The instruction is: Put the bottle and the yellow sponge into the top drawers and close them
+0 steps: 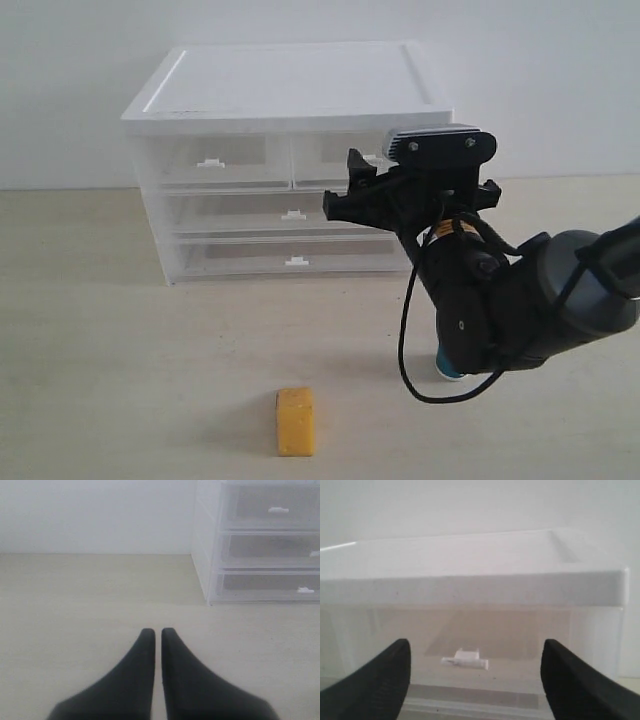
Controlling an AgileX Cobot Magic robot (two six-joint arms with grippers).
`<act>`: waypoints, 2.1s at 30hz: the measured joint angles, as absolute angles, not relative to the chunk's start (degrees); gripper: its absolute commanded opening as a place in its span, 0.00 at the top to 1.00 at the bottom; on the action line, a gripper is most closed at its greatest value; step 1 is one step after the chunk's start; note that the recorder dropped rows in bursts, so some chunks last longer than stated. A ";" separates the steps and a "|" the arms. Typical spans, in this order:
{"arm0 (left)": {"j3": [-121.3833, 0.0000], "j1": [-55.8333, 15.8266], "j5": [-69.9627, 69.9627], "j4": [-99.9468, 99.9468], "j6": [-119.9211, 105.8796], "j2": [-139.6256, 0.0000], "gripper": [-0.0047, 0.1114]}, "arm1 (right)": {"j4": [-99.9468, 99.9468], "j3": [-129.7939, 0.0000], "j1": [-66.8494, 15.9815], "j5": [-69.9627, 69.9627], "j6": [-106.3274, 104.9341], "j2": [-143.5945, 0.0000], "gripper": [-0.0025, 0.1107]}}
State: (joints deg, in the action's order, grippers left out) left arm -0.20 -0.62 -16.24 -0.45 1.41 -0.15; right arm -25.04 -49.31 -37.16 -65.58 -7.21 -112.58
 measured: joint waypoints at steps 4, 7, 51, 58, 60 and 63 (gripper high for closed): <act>-0.20 -0.62 -16.24 -0.45 1.41 -0.15 0.92 | -26.32 -50.32 -37.16 -63.97 -7.57 -112.58 0.38; -0.20 -0.62 -16.24 -0.45 1.41 -0.15 0.92 | -26.53 -50.32 -37.16 -63.19 -8.44 -112.58 0.38; -0.20 -0.62 -16.24 -0.45 1.41 -0.15 0.92 | -34.04 -59.02 -41.73 -65.90 -12.86 -121.68 0.38; -0.20 -0.62 -16.24 -0.45 1.41 -0.15 0.92 | -39.56 -59.24 -43.34 -65.77 -16.08 -121.68 0.38; -0.20 -0.62 -16.24 -0.45 1.41 -0.15 0.92 | -40.07 -59.24 -43.34 -67.05 -16.31 -121.68 0.38; -0.20 -0.62 -16.24 -0.45 1.41 -0.15 0.92 | -40.07 -59.24 -43.34 -68.89 -16.44 -121.68 0.38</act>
State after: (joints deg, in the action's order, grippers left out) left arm -0.20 -0.62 -16.24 -0.45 1.41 -0.15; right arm -40.07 -59.24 -43.34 -68.89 -16.44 -121.68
